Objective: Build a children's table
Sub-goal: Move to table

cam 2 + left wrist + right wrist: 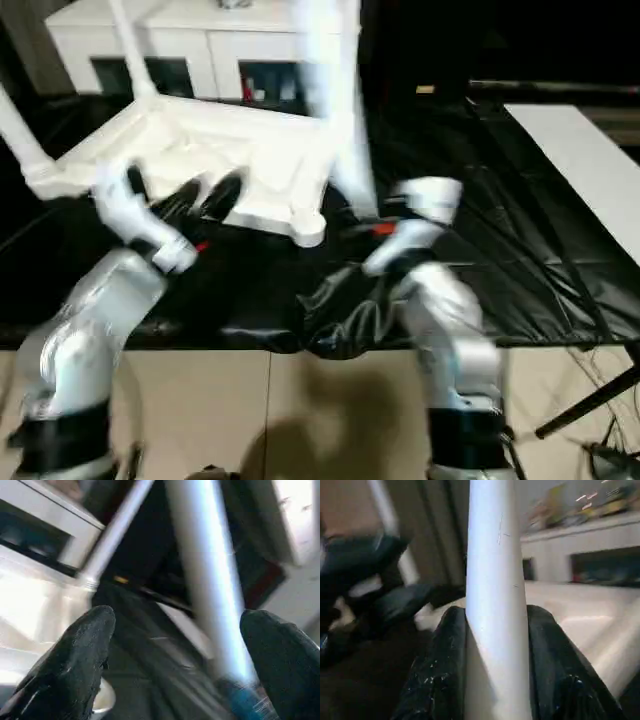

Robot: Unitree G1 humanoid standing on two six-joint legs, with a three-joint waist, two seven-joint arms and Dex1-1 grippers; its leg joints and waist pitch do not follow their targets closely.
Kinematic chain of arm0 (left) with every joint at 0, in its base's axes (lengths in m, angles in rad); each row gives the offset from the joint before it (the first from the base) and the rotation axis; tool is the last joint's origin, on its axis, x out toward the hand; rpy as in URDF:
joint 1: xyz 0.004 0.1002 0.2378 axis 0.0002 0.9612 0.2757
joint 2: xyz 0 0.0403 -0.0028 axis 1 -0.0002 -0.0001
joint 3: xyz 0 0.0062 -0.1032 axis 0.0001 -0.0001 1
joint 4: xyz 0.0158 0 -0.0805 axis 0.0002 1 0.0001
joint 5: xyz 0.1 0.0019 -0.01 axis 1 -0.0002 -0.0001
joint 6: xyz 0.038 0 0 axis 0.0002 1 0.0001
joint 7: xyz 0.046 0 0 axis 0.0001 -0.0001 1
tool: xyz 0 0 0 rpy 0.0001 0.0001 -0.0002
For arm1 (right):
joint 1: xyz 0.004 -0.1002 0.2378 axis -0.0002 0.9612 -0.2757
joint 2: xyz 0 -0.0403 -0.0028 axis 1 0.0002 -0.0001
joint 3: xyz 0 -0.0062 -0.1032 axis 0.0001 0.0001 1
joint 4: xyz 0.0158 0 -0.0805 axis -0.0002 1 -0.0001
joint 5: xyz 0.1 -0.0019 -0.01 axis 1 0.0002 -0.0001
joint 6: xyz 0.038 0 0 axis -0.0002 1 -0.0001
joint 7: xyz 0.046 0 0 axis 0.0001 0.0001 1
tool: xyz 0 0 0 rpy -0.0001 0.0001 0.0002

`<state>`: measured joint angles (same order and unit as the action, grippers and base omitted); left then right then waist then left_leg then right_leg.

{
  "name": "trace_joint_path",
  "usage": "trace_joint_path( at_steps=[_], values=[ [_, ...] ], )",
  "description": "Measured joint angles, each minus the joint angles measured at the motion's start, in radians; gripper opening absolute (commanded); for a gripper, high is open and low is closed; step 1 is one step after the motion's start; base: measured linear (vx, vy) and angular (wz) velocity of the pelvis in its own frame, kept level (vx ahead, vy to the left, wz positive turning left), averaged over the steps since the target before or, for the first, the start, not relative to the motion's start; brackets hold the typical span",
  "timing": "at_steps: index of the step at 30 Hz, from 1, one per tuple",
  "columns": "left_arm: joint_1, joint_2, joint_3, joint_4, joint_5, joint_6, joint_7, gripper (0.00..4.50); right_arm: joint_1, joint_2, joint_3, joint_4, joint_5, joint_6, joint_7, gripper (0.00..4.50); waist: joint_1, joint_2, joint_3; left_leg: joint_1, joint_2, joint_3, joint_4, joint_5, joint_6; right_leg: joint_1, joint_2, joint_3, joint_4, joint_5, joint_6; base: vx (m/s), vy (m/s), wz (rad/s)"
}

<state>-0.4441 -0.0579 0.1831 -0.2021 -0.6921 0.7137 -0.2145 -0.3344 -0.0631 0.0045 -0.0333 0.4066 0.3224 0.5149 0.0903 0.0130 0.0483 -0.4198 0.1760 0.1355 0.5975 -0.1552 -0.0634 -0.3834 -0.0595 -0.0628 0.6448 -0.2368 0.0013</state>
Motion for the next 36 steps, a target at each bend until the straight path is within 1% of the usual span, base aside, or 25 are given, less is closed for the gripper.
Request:
trace_joint_path(
  at_steps=[2,5,8,11,13,16,17,20,21,22,23,26,29,31,34,35,36],
  values=[
    [-0.024,-0.007,0.003,0.025,-0.022,0.027,0.003,4.5,0.0,0.001,0.025,0.007,-0.016,0.0,0.011,1.24,0.0,-0.002,0.001,0.0,0.0,0.01,0.0,0.002,0.004,0.0,-0.002,0.005,-0.005,0.003,0.004,0.019,0.052,-0.02],
    [-0.06,-0.02,0.038,0.087,-0.061,0.066,0.035,4.5,-0.004,0.005,0.057,0.007,-0.041,-0.001,0.016,1.24,-0.002,-0.004,0.002,-0.001,0.0,0.014,0.0,0.004,0.01,0.0,-0.002,0.01,-0.013,0.008,0.01,0.0,0.0,0.0],
    [-0.072,-0.006,0.054,0.131,-0.063,0.094,0.053,4.5,-0.004,-0.001,0.095,0.007,-0.065,-0.01,0.021,1.24,-0.001,-0.004,0.002,0.0,0.0,0.019,0.0,0.002,0.014,0.0,-0.002,0.014,-0.015,0.008,0.011,0.0,0.0,0.0],
    [-0.073,-0.004,0.061,0.152,-0.061,0.103,0.071,4.5,-0.004,-0.006,0.116,0.007,-0.08,-0.02,0.023,1.24,0.0,-0.004,0.002,0.0,0.0,0.02,0.0,0.001,0.015,0.0,-0.002,0.015,-0.015,0.008,0.011,0.0,0.0,0.0],
    [-0.08,-0.004,0.07,0.157,-0.064,0.11,0.083,4.21,-0.004,-0.009,0.125,0.007,-0.089,-0.022,0.029,1.24,0.003,-0.004,0.002,0.0,0.0,0.021,0.0,0.001,0.015,0.0,-0.002,0.016,-0.015,0.009,0.012,0.0,0.0,0.0],
    [-0.086,-0.009,0.089,0.162,-0.101,0.119,0.099,4.08,-0.004,-0.006,0.125,0.007,-0.098,-0.024,0.027,1.24,0.002,-0.004,0.002,0.001,0.0,0.022,0.0,0.001,0.014,0.0,-0.002,0.017,-0.015,0.011,0.013,0.0,0.0,0.0],
    [-0.09,-0.009,0.096,0.163,-0.108,0.122,0.102,3.78,-0.004,-0.005,0.125,0.007,-0.099,-0.027,0.026,1.24,0.0,-0.004,0.002,0.001,0.0,0.022,0.0,0.001,0.014,0.0,-0.002,0.018,-0.015,0.012,0.013,0.0,0.0,0.0],
    [-0.099,-0.011,0.105,0.162,-0.127,0.132,0.109,3.65,-0.004,-0.006,0.125,0.007,-0.1,-0.032,0.025,1.24,0.001,-0.004,0.002,0.002,0.0,0.022,0.0,0.001,0.014,0.0,-0.002,0.018,-0.015,0.014,0.012,0.0,0.0,0.0],
    [-0.099,-0.013,0.106,0.162,-0.132,0.132,0.111,3.52,-0.004,-0.007,0.125,0.007,-0.1,-0.033,0.025,1.24,0.001,-0.004,0.002,0.002,0.0,0.022,0.0,0.001,0.014,0.0,-0.002,0.018,-0.015,0.015,0.012,0.0,0.0,0.0],
    [-0.099,-0.013,0.107,0.162,-0.135,0.133,0.111,3.52,-0.004,-0.007,0.125,0.007,-0.101,-0.037,0.025,1.24,0.001,-0.004,0.002,0.002,0.0,0.022,0.0,0.001,0.014,0.0,-0.002,0.018,-0.015,0.016,0.012,0.0,0.0,0.0],
    [-0.1,-0.013,0.108,0.162,-0.138,0.134,0.11,3.25,-0.004,-0.007,0.125,0.007,-0.102,-0.041,0.025,1.24,0.0,-0.004,0.002,0.002,0.0,0.022,0.0,0.001,0.014,0.0,-0.002,0.018,-0.015,0.017,0.013,0.0,0.0,0.0],
    [-0.103,-0.013,0.108,0.162,-0.148,0.137,0.11,3.16,-0.004,-0.006,0.125,0.008,-0.105,-0.042,0.025,1.24,0.0,-0.004,0.002,0.003,0.0,0.023,0.0,0.001,0.014,0.0,-0.002,0.019,-0.015,0.018,0.013,0.0,0.0,0.0],
    [-0.105,-0.003,0.105,0.162,-0.16,0.143,0.105,2.8,-0.004,-0.004,0.125,0.011,-0.108,-0.048,0.025,1.24,0.0,-0.004,0.002,0.003,0.0,0.023,0.0,0.001,0.014,0.0,-0.002,0.019,-0.015,0.019,0.013,0.0,0.0,0.0],
    [-0.106,0.007,0.104,0.162,-0.161,0.146,0.094,2.7,-0.004,-0.002,0.126,0.016,-0.109,-0.05,0.024,1.24,-0.001,-0.004,0.002,0.003,0.0,0.023,0.0,0.001,0.014,0.0,-0.002,0.019,-0.015,0.019,0.013,0.0,0.0,0.0],
    [-0.109,0.027,0.093,0.162,-0.155,0.146,0.086,2.41,-0.006,0.0,0.126,0.025,-0.108,-0.05,0.021,1.24,0.0,-0.005,0.002,0.003,0.0,0.023,0.0,0.001,0.014,0.0,-0.002,0.02,-0.015,0.019,0.013,0.0,0.0,0.0],
    [-0.111,0.031,0.092,0.162,-0.152,0.144,0.086,2.27,-0.012,0.001,0.125,0.035,-0.108,-0.05,0.021,1.59,0.0,-0.005,0.002,0.003,0.0,0.024,0.0,0.001,0.014,0.0,-0.002,0.02,-0.015,0.019,0.013,0.0,0.0,0.0],
    [-0.113,0.032,0.092,0.162,-0.15,0.143,0.086,2.16,-0.014,0.001,0.124,0.039,-0.108,-0.05,0.019,1.79,0.0,-0.006,0.003,0.003,0.0,0.024,0.0,0.001,0.014,0.0,-0.002,0.02,-0.015,0.019,0.013,0.0,0.0,0.0]
  ],
)
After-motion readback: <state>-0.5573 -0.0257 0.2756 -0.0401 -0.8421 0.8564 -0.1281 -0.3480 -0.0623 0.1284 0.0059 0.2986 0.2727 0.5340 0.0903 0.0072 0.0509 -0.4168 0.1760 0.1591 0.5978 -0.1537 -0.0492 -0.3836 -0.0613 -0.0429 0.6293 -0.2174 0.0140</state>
